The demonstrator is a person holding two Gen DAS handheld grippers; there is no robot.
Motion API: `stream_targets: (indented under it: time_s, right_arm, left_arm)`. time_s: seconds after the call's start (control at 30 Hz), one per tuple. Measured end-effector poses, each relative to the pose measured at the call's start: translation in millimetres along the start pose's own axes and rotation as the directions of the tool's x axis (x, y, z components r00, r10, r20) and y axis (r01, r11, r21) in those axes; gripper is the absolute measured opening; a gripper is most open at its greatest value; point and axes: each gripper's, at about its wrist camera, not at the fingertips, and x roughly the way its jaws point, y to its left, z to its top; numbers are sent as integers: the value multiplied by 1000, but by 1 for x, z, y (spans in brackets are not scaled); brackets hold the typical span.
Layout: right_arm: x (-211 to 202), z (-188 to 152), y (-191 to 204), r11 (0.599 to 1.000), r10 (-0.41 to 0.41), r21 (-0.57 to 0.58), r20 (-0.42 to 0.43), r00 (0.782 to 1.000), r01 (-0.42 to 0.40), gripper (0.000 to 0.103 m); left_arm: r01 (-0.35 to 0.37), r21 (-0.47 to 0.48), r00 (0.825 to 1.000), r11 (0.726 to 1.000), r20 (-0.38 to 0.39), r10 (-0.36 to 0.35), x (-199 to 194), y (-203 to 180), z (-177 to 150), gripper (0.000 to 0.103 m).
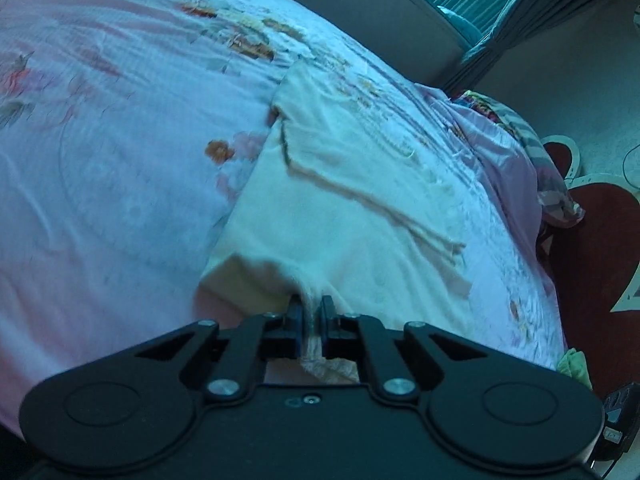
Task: Fold small clothes
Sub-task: 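Grasp the sweater hem with the left gripper and lift it toward the collar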
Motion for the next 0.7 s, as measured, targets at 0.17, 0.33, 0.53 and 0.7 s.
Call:
stream_targets:
  time_s: [0.17,0.33,0.53,0.7]
  right_arm:
    - [37,55,-15,998,-17,62,39,999,14,7]
    - [84,82,-27,994,-84,76,7,996,83,8]
    - [93,93,-30,993,-104,54,41,994,102,34]
    - [84,97,-31,991,-132,48,100,986,128,55]
  left_arm:
    - [-35,24,999,999,11,34,47,-12,50,6]
    - [-121,43,992,992,-33,123,98,-13,78,25]
    - [-139,105,990,985,25,137,86,-12,92,42]
    - [-175,215,985,961,39,171,83,-12,91,43]
